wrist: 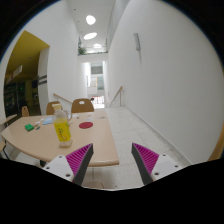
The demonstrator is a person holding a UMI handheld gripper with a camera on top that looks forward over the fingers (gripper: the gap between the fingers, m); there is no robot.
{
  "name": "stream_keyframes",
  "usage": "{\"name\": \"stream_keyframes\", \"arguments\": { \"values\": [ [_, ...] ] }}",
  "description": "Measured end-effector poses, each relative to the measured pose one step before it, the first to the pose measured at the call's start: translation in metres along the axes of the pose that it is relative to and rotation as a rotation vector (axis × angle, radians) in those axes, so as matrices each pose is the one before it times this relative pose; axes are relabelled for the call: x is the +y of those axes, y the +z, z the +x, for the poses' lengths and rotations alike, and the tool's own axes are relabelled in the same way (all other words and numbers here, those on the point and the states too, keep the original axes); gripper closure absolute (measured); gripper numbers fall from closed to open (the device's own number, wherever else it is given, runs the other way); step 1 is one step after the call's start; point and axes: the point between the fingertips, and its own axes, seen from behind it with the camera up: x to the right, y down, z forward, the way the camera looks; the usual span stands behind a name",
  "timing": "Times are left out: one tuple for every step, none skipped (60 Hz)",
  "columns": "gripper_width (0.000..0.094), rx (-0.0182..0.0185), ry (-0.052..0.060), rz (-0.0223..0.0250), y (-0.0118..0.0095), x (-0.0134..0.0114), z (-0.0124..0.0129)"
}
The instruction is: Pour water
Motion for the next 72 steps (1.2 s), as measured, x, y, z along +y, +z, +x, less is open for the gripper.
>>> {"name": "stream_keyframes", "arguments": {
  "values": [
    [0.0097,-0.00607,-0.0001,0.00019,-0.00009,-0.00032,-0.00223],
    [0.0097,-0.00836,-0.0007,0.00066,-0.00023,-0.00058,-0.00309],
    [0.0097,-0.00987,-0.001,0.00178,-0.00054,-0.0008,-0.00373],
    [0.0096,-0.0107,-0.0013,0.00297,-0.00029,-0.00111,-0.00444],
    [0.0096,-0.01194,-0.0018,0.00396,-0.00012,-0.00147,-0.0052],
    [0.0095,-0.01421,-0.0008,0.00418,0.00245,-0.00218,-0.00685],
    [0.0095,-0.01109,-0.0016,0.00301,-0.00513,-0.00297,-0.00953],
    [0.0095,-0.01318,-0.0014,0.00409,0.00013,-0.00208,-0.00704],
    [0.0095,-0.01312,-0.0007,0.00313,0.0011,-0.00207,-0.00749],
    [0.0094,-0.01455,-0.0007,0.00382,0.00143,-0.00236,-0.00732],
    [0.0094,-0.01696,-0.0007,0.00528,0.00205,-0.00262,-0.00903],
    [0.0095,-0.01774,0.0002,0.0057,0.00273,-0.00269,-0.00896],
    [0.0095,-0.0178,0.0004,0.00528,0.00362,-0.00235,-0.0095],
    [0.0094,-0.01759,-0.0006,0.00393,0.00378,-0.00184,-0.00931],
    [0.0092,-0.01904,-0.0016,0.00576,0.01181,0.00209,-0.00655],
    [0.0094,-0.01488,-0.0017,0.00578,0.00568,-0.00304,-0.00938],
    [0.0095,-0.00877,-0.0023,0.00435,0.00686,-0.00281,-0.01357],
    [0.0095,-0.00991,-0.003,0.00428,0.00648,-0.00192,-0.00779],
    [0.0096,-0.0062,-0.0037,0.00208,0.00665,-0.00105,-0.00595],
    [0.0094,-0.00374,-0.0046,0.00222,0.00672,-0.00135,-0.00588],
    [0.0094,-0.0031,-0.006,0.00301,0.00717,-0.0016,-0.00569],
    [0.0095,-0.00184,-0.0051,0.0027,0.0076,-0.00154,-0.00505],
    [0.0096,-0.00093,-0.0043,0.00215,0.00709,-0.00165,-0.00472],
    [0.01,-0.00329,-0.0042,0.00355,0.00736,-0.00193,-0.00534],
    [0.0098,-0.00492,-0.0045,0.00514,0.00687,-0.00185,-0.00527],
    [0.0098,-0.00965,-0.0026,0.00502,0.00186,-0.00036,0.00224],
    [0.0098,0.00057,-0.0036,-0.00058,0.01481,0.00062,-0.01111],
    [0.0096,-0.00256,-0.0041,-0.00246,0.0068,0.00022,-0.00373],
    [0.0097,-0.00392,-0.0049,-0.00129,0.00731,-0.00012,-0.00431],
    [0.0097,-0.00247,-0.0048,0.00116,0.00727,-0.00061,-0.00368],
    [0.0099,0.00099,-0.0034,0.00128,0.00759,-0.00057,-0.00249],
    [0.0101,0.00415,-0.0022,-0.00083,0.00702,0.00011,-0.00162],
    [0.0102,0.00672,-0.0014,-0.0022,0.00633,0.00046,-0.00059],
    [0.01,0.0065,-0.0012,-0.00015,0.00626,-0.00003,-0.00066],
    [0.0099,0.00251,-0.0006,0.00284,0.00066,-0.0011,0.00553],
    [0.01,0.00718,-0.0009,0.00252,0.00561,0.00007,-0.00037],
    [0.01,0.0075,-0.0007,-0.00027,0.0041,0.00212,0.00211],
    [0.0099,0.01033,-0.0007,-0.0015,0.00572,0.00111,0.00077],
    [0.0104,0.01028,-0.0006,-0.00067,0.00294,0.00128,0.00156],
    [0.0106,0.00936,-0.001,0.00016,0.00424,0.0008,0.00135],
    [0.0113,0.00877,-0.0013,0.00011,0.00411,0.00093,0.00108],
    [0.0131,0.00916,-0.0011,-0.00095,0.00363,0.00105,0.00153],
    [0.0143,0.00819,-0.0011,-0.00117,0.00322,0.00093,0.00129],
    [0.0255,0.00674,-0.0006,-0.00059,0.00267,0.00134,0.00105],
    [0.0367,0.00342,-0.0021,-0.00041,0.00231,0.00122,0.00181],
    [0.0479,0.0007,-0.0003,0.00095,-0.00049,0.00121,-0.00018],
    [0.048,0.00761,0.0022,0.00462,-0.00061,0.00012,0.00151],
    [0.0485,0.00667,0.0031,0.0125,-0.00009,-0.00166,0.00131],
    [0.0519,0.00001,0.0053,0.00653,0.00008,-0.00033,-0.00052],
    [0.0537,-0.00054,0.0047,0.0025,-0.00031,0.00075,-0.00046],
    [0.0563,0.00174,0.0038,0.00428,-0.00023,0.00008,-0.00001],
    [0.0583,-0.00164,0.0031,0.00232,0.00246,-0.00022,-0.00028],
    [0.0607,-0.00053,0.0042,0.00128,-0.0006,0.00052,-0.00045],
    [0.0616,-0.00192,0.0012,-0.00039,-0.00048,0.00052,-0.00053],
    [0.0624,-0.00122,-0.0041,0.0013,-0.00116,0.00026,0.00042],
    [0.0642,-0.00229,-0.0033,0.00017,-0.0002,-0.00033,-0.00012],
    [0.0643,-0.00131,0.0012,0.00002,-0.00005,-0.00016,-0.00035],
    [0.0646,-0.00291,-0.0016,0.00035,0.0002,0.00004,-0.00053],
    [0.0648,-0.00144,-0.0052,-0.00008,0.00019,0.0,0.00005],
    [0.0648,-0.00157,-0.0038,-0.00018,0.00014,-0.00024,-0.00005],
    [0.0649,-0.00115,-0.0011,-0.00204,0.00048,0.00008,-0.00031],
    [0.0649,-0.00122,-0.0006,-0.00271,-0.0001,0.00015,0.00015],
    [0.0649,-0.00036,-0.0024,-0.00147,0.00172,0.00004,-0.0009],
    [0.0648,-0.00036,-0.0039,-0.0101,-0.0007,0.00026,0.00145],
    [0.0648,0.00727,-0.0144,-0.00267,0.00274,-0.00038,0.00094],
    [0.065,0.00933,-0.0197,-0.00211,0.00222,-0.00211,0.00342],
    [0.065,0.01265,-0.0238,0.0016,0.00241,-0.00386,0.00439],
    [0.065,0.01311,-0.0291,0.00308,0.00269,-0.00513,0.00458],
    [0.065,0.01061,-0.0383,0.00035,0.0033,-0.00483,0.0039],
    [0.0649,0.00473,-0.0419,-0.00728,0.0028,-0.00511,0.00612],
    [0.0649,0.01882,-0.0533,0.00719,0.00258,-0.00725,0.00463],
    [0.065,0.01795,-0.0543,0.00995,0.00824,-0.00761,0.00453]
  ]
}}
